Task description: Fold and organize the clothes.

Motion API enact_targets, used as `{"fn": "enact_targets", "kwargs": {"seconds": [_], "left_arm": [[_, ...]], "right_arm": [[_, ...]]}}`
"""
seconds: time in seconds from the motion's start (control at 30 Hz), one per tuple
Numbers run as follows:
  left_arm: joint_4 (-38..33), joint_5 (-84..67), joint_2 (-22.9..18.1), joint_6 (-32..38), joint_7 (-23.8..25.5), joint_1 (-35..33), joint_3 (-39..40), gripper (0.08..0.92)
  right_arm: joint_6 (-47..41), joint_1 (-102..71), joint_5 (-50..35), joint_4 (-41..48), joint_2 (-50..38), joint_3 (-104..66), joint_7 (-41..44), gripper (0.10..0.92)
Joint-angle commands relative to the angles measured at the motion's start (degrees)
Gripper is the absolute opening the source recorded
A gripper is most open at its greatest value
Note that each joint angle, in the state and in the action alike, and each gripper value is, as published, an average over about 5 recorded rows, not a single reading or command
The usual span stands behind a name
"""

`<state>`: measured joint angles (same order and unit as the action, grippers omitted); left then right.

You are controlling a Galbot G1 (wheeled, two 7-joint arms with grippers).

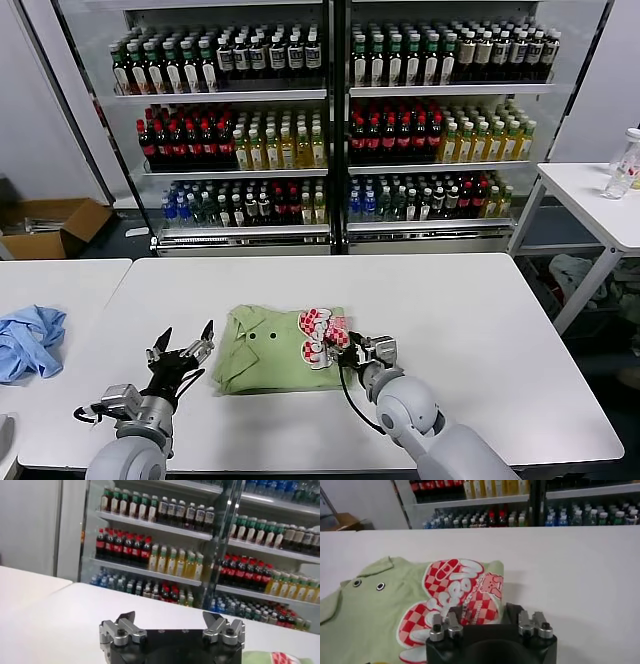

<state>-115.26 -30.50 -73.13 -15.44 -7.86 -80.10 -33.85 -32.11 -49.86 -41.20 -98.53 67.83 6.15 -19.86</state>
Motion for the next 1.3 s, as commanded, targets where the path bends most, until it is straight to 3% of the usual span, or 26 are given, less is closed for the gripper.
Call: {"fn": "enact_targets", "kwargs": {"seconds": [0.03,0.43,0.63,0.73,1.3], "left_arm": [[-0.9,0.4,2.2,1.1,0.2,-2.6,-3.5,0.823],[-2.5,-0.2,1.8,0.7,0.3,-3.1,-2.2,0.823],[-3.9,0.4,1.5,0.6,0.3,-3.9,-1.9,0.823],[-4.8,0.6,1.4,0.6,0.4,-4.6,-1.8,0.823],[-11.6,3.8,-0.4,1.4,1.5,-10.0,-1.5,0.823]], "right_arm": [[-1.1,2.1,-1.0,3.7,0.6,2.8,-2.9,0.576],[-0.9,1.2,5.1,-0.9,-13.4,-10.5,5.2,0.238],[6.7,-1.1,11.0,-4.8,-16.4,-14.5,7.8,0.131],[10.8,-3.7,13.0,-6.8,-16.1,-16.1,7.5,0.167],[24.2,-22.5,21.0,-19.0,-13.7,-27.7,3.9,0.657]]}}
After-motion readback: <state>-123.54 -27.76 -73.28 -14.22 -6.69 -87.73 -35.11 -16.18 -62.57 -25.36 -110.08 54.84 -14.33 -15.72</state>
